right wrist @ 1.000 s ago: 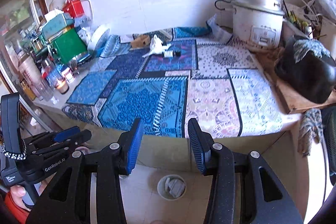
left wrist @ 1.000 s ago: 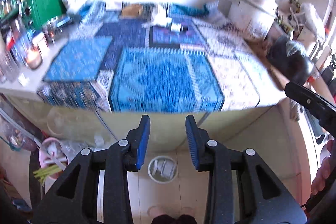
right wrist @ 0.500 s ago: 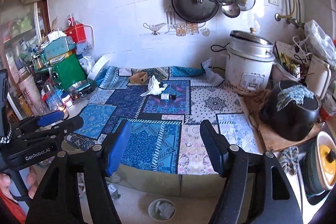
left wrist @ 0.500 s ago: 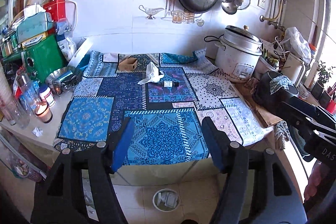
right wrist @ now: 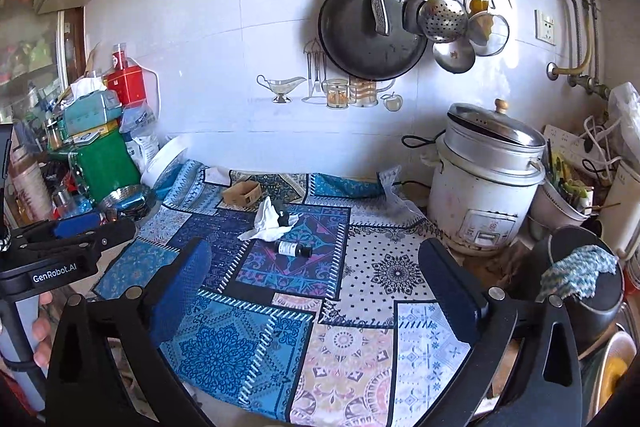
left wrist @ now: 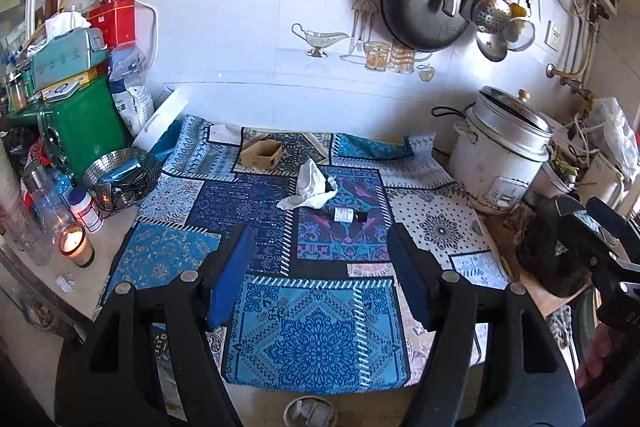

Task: Collect trash
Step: 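Raise both tools back up to the counter, then grasp the white tissue with the left tool while the right tool grasps the dark bottle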

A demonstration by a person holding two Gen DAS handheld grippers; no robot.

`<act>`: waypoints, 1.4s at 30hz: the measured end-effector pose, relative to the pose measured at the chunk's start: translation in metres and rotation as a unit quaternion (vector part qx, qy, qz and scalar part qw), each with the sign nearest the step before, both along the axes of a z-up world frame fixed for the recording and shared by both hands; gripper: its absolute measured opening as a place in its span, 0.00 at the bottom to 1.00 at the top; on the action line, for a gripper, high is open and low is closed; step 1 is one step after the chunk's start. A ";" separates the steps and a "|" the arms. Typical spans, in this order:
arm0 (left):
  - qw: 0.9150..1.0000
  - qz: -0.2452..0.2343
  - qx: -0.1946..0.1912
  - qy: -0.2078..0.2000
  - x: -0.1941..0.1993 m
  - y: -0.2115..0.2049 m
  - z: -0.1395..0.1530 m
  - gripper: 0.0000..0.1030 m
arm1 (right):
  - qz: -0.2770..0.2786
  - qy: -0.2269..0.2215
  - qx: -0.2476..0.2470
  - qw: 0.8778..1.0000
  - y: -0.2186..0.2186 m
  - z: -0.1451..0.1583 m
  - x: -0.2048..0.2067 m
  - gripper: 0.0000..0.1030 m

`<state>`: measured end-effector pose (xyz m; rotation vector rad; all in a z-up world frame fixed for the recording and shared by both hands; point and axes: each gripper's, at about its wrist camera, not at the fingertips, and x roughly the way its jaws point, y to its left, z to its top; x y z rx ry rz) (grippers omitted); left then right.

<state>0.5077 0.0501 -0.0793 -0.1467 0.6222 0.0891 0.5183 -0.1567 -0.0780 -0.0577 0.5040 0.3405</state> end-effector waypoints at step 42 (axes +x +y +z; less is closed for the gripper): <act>0.975 -0.073 -0.026 0.209 0.292 0.104 -0.167 0.66 | 0.149 0.315 -0.122 0.929 0.150 -0.223 0.275 0.54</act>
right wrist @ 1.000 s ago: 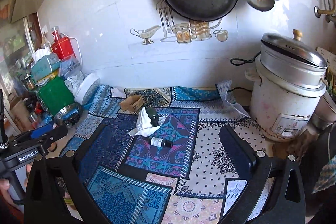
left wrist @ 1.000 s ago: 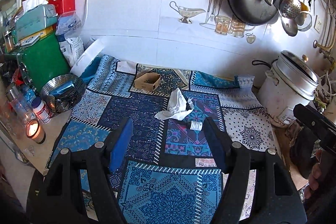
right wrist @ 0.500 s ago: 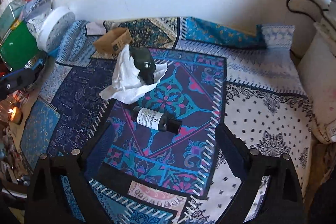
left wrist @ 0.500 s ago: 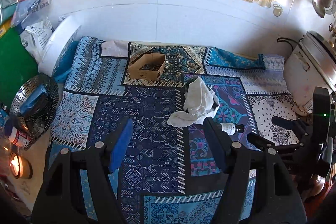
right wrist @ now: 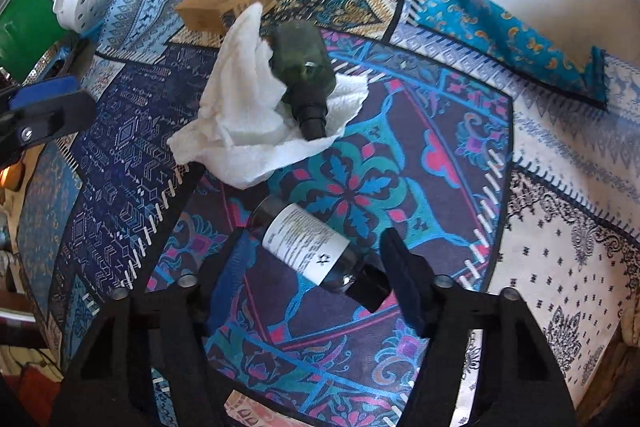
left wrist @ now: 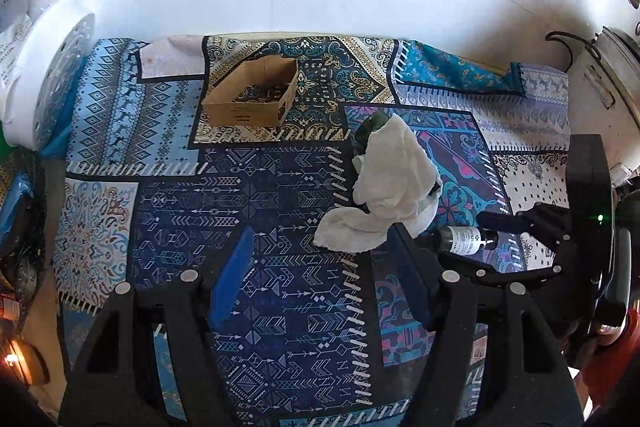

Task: Collect trash
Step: 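Grasp the white tissue with the left tool while the right tool grasps the dark bottle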

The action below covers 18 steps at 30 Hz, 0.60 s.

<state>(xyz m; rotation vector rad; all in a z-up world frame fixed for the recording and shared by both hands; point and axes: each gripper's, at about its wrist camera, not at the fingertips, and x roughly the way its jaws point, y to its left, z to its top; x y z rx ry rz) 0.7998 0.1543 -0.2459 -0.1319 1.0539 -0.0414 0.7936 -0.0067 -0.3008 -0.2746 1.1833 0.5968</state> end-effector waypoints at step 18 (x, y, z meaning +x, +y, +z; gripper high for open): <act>0.998 -0.024 -0.033 0.052 0.059 -0.042 -0.064 0.34 | -0.121 0.049 0.077 0.989 -0.053 -0.001 -0.011 0.28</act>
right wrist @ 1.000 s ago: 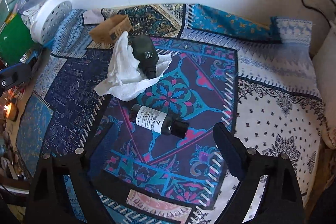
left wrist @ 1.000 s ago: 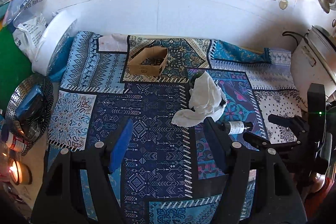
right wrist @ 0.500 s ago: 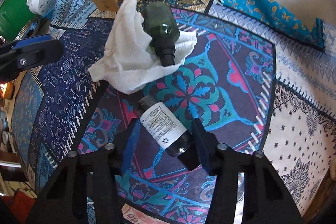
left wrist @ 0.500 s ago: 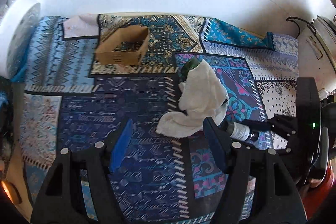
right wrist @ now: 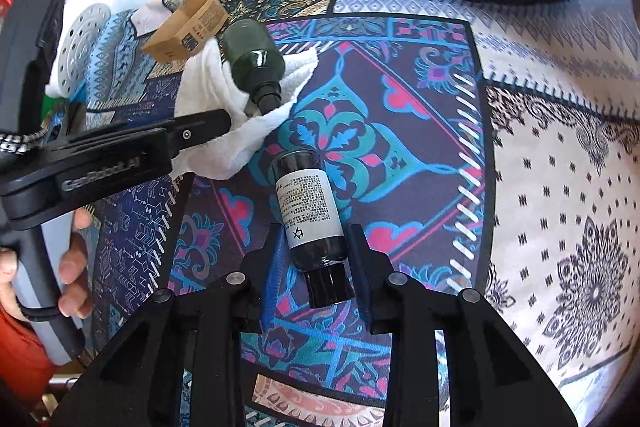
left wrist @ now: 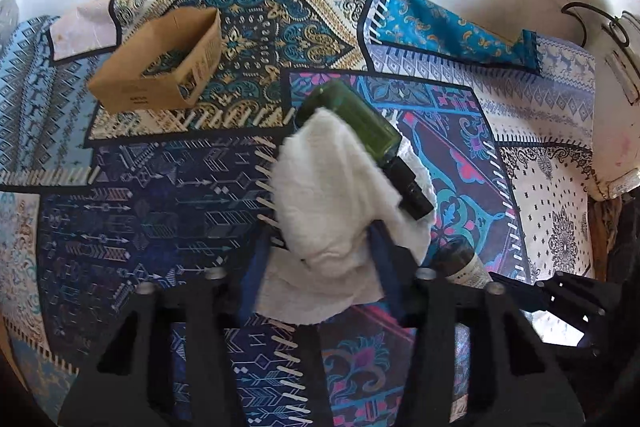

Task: Collect trash
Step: 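Grasp the white tissue with the left tool while the right tool grasps the dark bottle, then carry the tissue and bottle down over the floor bin with both tools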

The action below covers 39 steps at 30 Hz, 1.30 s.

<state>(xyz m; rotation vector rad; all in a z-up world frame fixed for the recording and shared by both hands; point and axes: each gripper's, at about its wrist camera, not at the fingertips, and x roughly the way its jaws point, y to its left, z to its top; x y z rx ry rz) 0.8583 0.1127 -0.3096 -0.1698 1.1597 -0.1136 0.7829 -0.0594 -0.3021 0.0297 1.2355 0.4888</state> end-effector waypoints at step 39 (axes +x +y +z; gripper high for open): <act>0.978 0.092 0.056 -0.177 -0.242 -0.068 0.162 0.04 | 0.007 -0.141 0.063 0.988 -0.090 0.122 -0.162 0.25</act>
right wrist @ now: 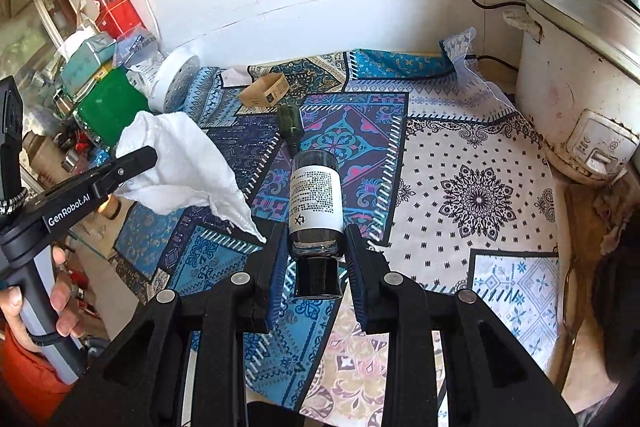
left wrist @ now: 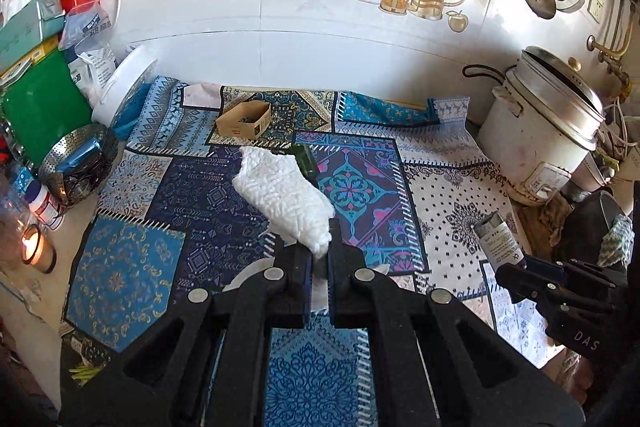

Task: Collect trash
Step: 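Carry the tissue and bottle down over the floor bin with both tools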

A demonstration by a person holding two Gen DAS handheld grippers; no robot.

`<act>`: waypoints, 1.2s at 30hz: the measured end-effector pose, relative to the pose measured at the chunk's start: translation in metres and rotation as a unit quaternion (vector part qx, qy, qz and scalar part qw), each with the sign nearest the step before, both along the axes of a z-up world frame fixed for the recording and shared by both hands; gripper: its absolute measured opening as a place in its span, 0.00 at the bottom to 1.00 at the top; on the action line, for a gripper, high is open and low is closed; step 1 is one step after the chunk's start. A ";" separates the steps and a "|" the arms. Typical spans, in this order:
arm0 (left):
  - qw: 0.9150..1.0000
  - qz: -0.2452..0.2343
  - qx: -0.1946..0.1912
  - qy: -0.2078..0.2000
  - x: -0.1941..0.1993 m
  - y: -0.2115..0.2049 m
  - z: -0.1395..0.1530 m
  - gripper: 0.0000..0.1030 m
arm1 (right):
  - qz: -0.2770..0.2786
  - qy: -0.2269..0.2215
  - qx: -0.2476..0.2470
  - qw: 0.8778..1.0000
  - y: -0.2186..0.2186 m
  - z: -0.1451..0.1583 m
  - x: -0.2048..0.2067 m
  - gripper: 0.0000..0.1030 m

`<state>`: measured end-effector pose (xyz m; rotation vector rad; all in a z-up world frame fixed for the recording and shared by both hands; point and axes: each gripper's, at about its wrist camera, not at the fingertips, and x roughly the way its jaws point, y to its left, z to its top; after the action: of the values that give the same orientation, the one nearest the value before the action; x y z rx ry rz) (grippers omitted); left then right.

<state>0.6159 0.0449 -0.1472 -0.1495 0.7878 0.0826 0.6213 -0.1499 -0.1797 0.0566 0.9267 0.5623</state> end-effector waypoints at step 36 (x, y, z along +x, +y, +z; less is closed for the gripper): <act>0.979 -0.099 -0.013 0.180 -0.253 0.008 -0.183 0.04 | -0.074 0.154 -0.016 0.985 0.050 -0.162 -0.239 0.25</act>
<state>0.3627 0.0525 -0.3298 -0.0814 1.1624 -0.0923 0.3818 -0.0994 -0.3413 0.1858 1.2226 0.4052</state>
